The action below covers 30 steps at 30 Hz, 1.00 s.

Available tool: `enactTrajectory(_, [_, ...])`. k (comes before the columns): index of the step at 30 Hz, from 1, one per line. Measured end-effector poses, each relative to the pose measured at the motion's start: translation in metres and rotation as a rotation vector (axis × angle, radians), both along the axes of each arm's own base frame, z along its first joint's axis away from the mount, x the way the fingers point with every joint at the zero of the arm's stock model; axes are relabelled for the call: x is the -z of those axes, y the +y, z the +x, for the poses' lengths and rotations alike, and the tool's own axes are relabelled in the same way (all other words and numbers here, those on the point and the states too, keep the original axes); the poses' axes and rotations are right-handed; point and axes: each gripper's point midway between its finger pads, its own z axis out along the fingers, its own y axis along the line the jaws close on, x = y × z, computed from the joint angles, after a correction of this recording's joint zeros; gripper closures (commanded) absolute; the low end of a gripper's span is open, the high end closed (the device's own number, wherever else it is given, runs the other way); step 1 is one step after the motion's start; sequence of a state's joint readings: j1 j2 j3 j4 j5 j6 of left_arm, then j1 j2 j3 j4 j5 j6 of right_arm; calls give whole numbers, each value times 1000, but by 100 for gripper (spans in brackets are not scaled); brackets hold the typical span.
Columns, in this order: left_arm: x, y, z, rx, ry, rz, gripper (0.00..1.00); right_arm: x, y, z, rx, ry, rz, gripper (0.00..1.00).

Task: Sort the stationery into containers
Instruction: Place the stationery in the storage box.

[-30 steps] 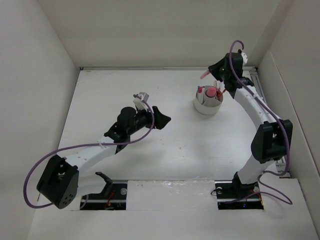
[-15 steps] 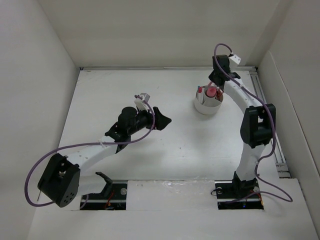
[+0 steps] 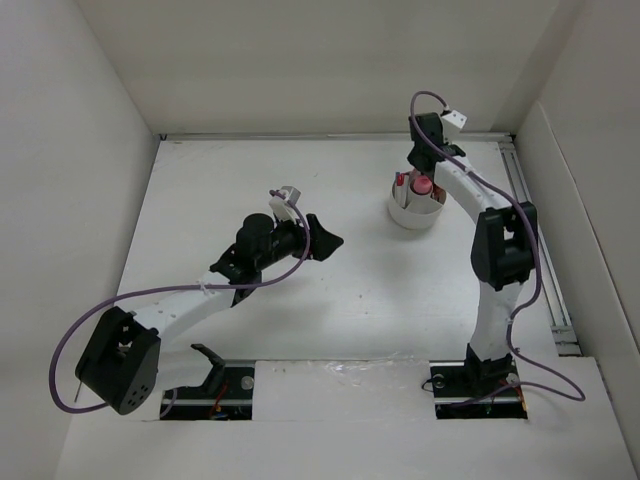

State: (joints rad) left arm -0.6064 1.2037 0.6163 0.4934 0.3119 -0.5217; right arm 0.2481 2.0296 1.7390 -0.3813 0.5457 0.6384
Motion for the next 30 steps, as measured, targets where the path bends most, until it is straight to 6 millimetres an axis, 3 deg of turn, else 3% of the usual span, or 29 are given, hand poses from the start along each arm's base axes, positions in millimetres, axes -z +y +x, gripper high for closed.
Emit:
enactTrajectory(7, [0,0,0,1,0,0,17,9,4,0,-2,38,-38,89])
enactTrajectory(11, [0,0,0,1,0,0,17,11,1,-2,9,53,-58,82])
enactTrajectory(18, [0,0,0,0,0,0,17,13,2,-3,10,67,-71,52])
enactTrajectory(22, [2,0,0,0,6,0,17,12,8,-2,-9,64,-51,47])
enactTrajectory(26, [8,1,3,-16,22,11,18,-3,19,-5,-34,35,-8,47])
enactTrajectory(30, [14,8,10,-76,33,33,29,-37,34,-24,-67,-45,78,47])
